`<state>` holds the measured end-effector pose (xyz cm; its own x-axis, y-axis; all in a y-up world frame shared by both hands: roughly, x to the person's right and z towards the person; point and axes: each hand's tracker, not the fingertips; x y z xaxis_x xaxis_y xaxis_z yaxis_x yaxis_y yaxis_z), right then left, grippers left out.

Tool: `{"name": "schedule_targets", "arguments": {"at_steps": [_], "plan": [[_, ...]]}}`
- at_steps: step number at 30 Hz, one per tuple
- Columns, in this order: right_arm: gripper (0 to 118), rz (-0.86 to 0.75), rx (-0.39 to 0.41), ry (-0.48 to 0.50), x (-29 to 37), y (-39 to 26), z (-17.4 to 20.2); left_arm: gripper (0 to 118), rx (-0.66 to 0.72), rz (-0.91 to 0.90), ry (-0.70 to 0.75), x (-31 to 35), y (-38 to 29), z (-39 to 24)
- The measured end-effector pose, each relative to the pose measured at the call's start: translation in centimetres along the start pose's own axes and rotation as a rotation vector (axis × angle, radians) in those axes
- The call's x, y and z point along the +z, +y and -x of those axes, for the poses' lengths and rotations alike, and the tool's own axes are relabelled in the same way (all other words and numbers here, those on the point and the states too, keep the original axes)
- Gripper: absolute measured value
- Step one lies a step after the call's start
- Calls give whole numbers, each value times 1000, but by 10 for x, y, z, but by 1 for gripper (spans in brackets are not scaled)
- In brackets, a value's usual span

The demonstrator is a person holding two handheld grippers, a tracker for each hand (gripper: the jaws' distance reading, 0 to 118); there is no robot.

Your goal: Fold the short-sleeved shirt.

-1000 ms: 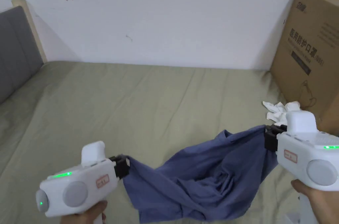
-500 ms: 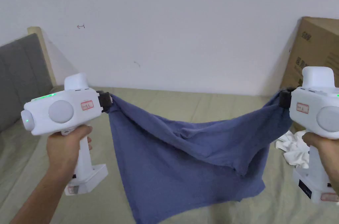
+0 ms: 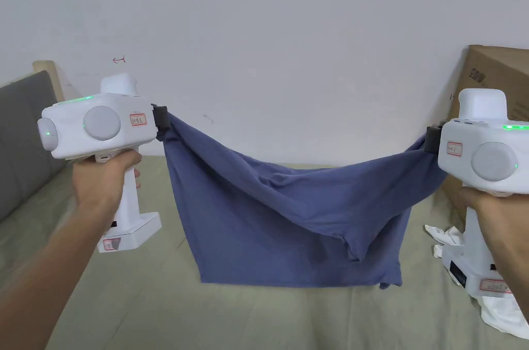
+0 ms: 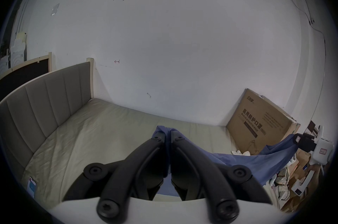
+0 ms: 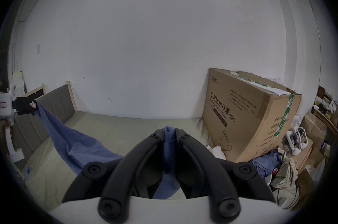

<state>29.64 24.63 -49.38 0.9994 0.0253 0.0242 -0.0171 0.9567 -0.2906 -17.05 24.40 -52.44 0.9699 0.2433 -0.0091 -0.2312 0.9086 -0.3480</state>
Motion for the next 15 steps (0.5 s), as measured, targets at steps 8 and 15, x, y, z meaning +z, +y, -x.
{"name": "schedule_targets", "arguments": {"at_steps": [8,15], "plan": [[13,107,-36,-22,-33,-76,3,9,-8,103,33,-28,-73,21],[13,223,-62,-20,-24,-163,-1,9,-7,204,48,-14,-162,42]]}}
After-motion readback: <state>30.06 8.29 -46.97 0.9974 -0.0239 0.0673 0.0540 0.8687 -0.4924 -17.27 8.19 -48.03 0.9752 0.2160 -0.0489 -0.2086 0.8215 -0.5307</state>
